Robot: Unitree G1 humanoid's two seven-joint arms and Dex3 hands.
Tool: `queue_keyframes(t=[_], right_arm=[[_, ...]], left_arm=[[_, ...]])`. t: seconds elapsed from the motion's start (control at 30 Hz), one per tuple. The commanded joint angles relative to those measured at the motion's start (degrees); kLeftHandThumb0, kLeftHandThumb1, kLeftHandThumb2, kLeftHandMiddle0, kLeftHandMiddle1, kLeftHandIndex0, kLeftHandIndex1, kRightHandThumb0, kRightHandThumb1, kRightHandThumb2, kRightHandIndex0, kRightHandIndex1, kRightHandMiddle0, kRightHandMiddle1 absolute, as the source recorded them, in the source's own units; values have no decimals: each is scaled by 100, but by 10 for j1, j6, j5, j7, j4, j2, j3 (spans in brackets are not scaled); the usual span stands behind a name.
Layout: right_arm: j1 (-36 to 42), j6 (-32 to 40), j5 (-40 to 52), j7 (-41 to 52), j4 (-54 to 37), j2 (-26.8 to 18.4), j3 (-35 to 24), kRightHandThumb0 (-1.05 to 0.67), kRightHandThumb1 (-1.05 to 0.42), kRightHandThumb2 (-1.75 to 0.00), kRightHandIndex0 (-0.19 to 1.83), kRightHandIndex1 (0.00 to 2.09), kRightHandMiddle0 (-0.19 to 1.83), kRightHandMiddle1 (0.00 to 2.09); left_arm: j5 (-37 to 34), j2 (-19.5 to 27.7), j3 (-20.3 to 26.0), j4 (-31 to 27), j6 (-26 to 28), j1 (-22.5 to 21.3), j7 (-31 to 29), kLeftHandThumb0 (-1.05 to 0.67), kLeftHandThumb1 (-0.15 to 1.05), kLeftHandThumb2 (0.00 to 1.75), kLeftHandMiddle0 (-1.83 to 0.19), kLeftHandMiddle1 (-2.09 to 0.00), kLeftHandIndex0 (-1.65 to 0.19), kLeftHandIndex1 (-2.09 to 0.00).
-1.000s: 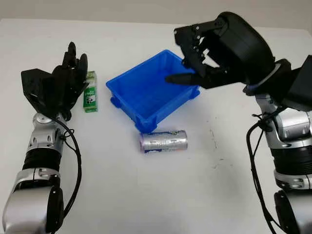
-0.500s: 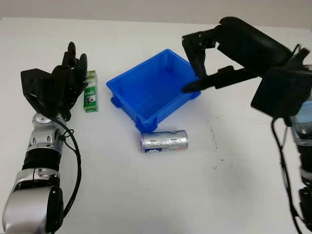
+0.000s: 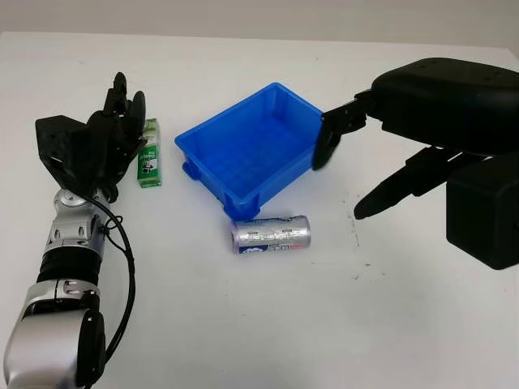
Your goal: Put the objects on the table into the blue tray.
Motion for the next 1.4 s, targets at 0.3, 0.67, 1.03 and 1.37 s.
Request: queue_keyframes(t=[0.3,0.67,1.03,1.37], right_arm=[[-9,-41,57,19,52,10,25,-82,-78,-5,-18,8,-18,1],[-23,-39,65,27,56,9,34,-83,-80,-6,-11,5,-10,6],[-55,-2,20,53,37,-12,60,-81,-80,-6,15,14,15,7],[-70,9,16,89,38,-12,69,-83,-79,-5,52,64,28,6]], left_arm=[[8,8,-3,-5,-1,-9,3,-77,105,61,19,0,19,0],[6,8,-2,0,1,-13,-3,-77,105,61,19,0,19,0],[6,9,0,-7,3,-9,-1,-76,105,62,19,0,19,0],[6,8,-1,-3,4,-13,-2,-77,105,61,19,0,19,0]])
